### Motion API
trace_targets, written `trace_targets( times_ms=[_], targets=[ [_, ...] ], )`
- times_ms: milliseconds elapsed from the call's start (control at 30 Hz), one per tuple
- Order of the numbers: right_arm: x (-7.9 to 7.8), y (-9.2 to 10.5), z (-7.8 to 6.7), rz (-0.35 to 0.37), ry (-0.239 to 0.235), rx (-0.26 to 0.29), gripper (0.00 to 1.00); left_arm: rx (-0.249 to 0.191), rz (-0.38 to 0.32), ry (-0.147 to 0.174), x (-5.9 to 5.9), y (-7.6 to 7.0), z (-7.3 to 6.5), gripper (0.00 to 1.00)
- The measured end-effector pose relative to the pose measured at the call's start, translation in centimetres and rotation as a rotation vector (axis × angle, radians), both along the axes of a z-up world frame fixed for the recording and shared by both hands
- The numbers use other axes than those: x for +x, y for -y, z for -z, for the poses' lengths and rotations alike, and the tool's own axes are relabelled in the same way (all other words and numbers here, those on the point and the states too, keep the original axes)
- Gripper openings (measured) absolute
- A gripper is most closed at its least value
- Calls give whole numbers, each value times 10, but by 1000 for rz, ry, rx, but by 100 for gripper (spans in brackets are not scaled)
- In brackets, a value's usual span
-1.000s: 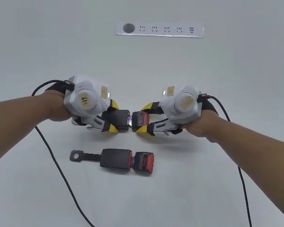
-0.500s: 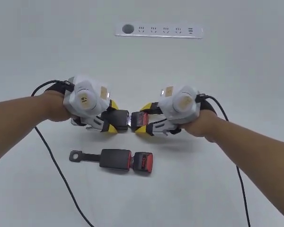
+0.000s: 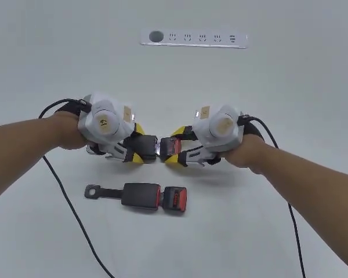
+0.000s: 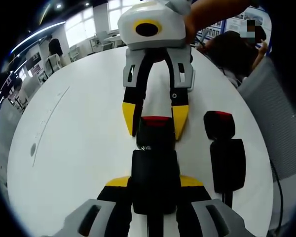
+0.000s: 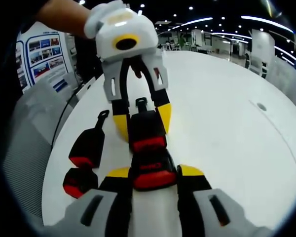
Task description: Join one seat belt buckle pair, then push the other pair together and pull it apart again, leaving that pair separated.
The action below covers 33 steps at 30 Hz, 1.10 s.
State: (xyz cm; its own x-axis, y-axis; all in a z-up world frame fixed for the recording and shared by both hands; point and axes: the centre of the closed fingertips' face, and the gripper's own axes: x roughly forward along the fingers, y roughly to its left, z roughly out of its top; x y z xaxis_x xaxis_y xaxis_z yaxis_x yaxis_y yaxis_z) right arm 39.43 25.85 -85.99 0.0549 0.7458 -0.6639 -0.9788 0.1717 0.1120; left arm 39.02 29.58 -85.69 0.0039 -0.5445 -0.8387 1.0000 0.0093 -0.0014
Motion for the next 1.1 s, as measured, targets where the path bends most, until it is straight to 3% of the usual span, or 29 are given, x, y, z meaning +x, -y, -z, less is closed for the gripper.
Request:
trace_targets(
  times_ms=[333,1100],
  targets=[
    [0,2,0,-8,7,-4,35,-9,-13,-2,0,-1,-1,36],
    [-3,34,0,17,5,17,35,2,-6,-2,0,0,-1,36]
  ],
)
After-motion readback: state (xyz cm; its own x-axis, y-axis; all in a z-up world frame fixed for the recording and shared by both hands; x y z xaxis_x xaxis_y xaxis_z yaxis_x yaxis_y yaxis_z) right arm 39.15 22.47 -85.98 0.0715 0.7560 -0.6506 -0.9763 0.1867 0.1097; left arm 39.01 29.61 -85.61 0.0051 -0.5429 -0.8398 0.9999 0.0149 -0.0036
